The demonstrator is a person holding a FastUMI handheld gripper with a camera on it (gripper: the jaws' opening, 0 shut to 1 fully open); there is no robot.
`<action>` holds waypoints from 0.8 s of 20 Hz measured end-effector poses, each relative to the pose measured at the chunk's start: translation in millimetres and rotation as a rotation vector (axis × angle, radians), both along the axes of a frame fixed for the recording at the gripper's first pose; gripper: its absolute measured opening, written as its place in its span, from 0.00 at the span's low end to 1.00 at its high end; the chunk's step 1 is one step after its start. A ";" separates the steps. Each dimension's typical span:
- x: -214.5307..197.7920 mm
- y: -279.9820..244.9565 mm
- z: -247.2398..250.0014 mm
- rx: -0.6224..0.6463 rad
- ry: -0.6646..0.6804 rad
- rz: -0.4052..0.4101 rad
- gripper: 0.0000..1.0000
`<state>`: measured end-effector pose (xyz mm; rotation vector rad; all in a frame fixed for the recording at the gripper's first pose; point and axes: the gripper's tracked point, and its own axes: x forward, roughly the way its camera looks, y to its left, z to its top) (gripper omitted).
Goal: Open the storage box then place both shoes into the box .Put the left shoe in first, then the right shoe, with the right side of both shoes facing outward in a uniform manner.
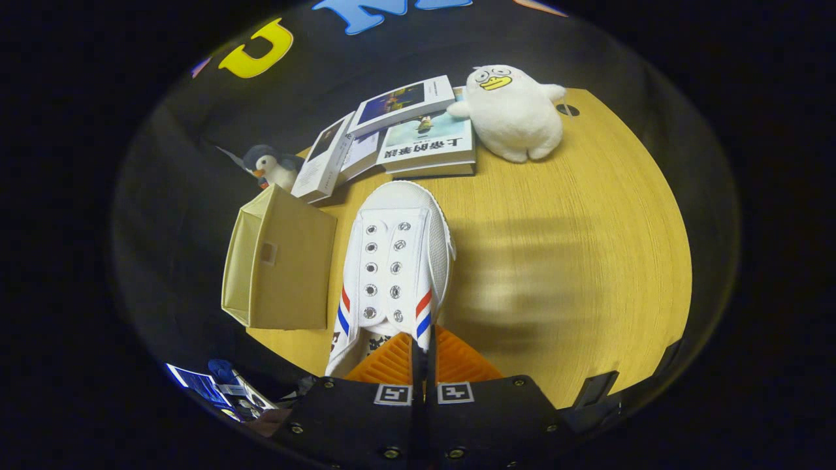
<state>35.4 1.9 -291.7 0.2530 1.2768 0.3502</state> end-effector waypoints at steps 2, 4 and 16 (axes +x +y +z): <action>2.6 12.8 12.9 -0.005 -0.018 0.027 0.00; 5.4 25.8 23.6 -0.021 -0.036 0.059 0.00; 22.9 133.7 77.5 0.020 -0.097 0.213 0.00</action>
